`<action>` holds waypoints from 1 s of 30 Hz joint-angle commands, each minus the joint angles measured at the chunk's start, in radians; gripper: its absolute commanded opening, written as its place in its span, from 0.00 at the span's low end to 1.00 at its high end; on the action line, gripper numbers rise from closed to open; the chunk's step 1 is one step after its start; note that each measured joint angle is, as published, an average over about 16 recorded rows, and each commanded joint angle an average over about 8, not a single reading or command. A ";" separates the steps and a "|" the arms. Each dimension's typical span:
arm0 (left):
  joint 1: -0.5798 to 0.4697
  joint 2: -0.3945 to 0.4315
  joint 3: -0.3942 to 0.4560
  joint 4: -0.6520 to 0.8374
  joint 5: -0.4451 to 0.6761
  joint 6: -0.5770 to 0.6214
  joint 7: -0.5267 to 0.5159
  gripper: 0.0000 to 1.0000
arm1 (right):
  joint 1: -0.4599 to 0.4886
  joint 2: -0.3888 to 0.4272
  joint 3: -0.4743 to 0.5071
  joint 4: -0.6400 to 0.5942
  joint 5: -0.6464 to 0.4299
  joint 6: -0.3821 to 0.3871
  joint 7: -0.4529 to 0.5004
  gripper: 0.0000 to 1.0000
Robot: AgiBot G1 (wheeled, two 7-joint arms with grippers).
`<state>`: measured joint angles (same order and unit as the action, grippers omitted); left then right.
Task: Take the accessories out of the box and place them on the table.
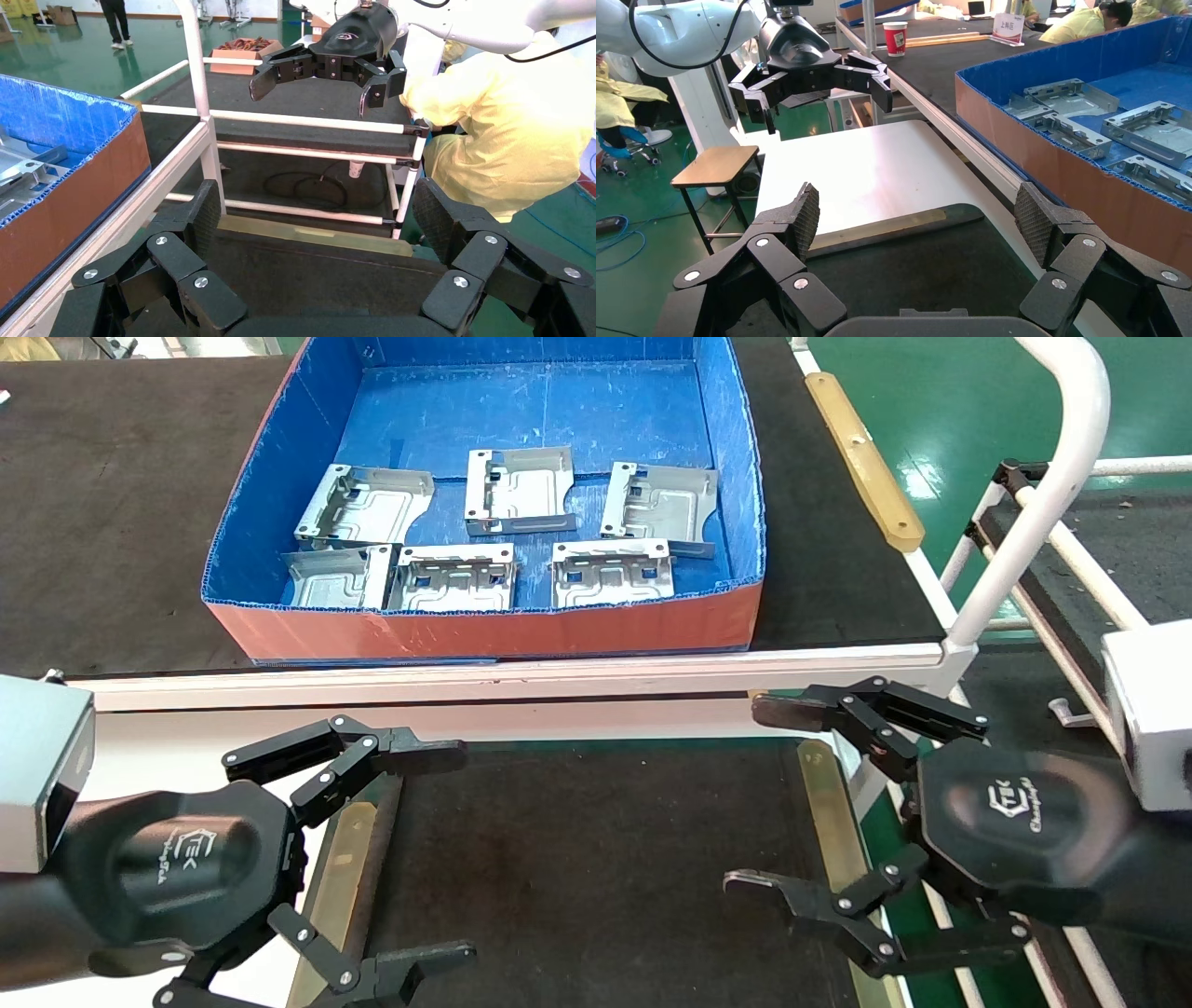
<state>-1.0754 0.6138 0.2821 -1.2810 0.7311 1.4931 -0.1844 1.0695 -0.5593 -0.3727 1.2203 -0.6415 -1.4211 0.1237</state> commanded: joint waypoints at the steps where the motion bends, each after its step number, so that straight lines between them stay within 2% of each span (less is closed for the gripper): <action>1: 0.000 0.000 0.000 0.000 0.000 0.000 0.000 1.00 | 0.000 0.000 0.000 0.000 0.000 0.000 0.000 1.00; 19: -0.001 -0.001 0.002 0.002 0.010 -0.008 -0.002 1.00 | 0.000 0.000 0.000 0.000 0.000 0.000 0.000 1.00; 25: -0.025 0.016 0.014 0.012 0.076 -0.087 -0.010 1.00 | 0.000 0.000 0.000 0.000 0.000 0.000 0.000 1.00; 30: -0.086 0.060 0.031 0.045 0.156 -0.189 -0.024 1.00 | 0.000 0.000 0.000 0.000 0.000 0.000 0.000 1.00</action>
<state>-1.1737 0.6777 0.3204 -1.2254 0.8956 1.3021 -0.2243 1.0695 -0.5593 -0.3728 1.2203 -0.6415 -1.4211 0.1236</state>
